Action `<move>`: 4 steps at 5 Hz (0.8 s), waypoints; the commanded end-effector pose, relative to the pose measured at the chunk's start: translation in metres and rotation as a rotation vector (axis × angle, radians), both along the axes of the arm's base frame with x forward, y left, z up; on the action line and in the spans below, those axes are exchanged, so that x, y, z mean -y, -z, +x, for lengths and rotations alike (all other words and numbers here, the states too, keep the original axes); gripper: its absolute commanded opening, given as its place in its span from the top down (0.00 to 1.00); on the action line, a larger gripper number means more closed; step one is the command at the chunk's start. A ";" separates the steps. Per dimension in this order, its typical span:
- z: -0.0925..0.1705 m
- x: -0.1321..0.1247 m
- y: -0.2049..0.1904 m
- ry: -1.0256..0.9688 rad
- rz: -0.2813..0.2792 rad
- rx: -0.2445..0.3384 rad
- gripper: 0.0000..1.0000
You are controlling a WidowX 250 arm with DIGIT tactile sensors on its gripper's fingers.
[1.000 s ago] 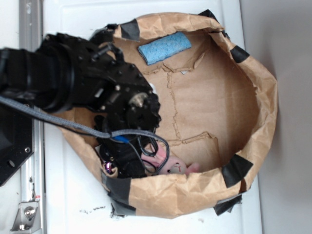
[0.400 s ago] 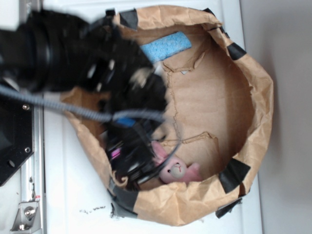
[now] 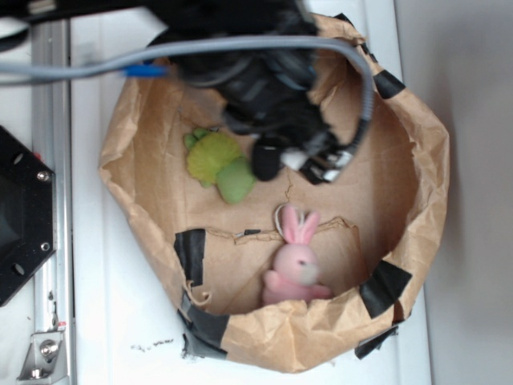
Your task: Grab the silver keys.
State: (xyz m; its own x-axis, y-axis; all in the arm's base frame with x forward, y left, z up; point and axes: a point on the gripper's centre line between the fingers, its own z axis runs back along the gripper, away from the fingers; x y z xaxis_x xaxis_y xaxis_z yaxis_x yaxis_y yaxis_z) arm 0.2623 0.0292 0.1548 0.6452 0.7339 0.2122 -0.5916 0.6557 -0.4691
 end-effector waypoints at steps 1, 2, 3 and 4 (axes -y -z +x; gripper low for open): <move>-0.020 0.026 0.004 0.152 0.197 -0.085 1.00; -0.017 0.026 0.008 0.126 0.286 -0.204 1.00; -0.014 0.025 0.009 0.126 0.294 -0.232 1.00; -0.013 0.024 0.010 0.123 0.269 -0.217 1.00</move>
State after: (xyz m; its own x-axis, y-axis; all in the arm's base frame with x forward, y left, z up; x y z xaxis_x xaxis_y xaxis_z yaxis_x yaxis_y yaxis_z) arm 0.2560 0.0065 0.1212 0.7881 0.5838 0.1952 -0.5724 0.8117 -0.1164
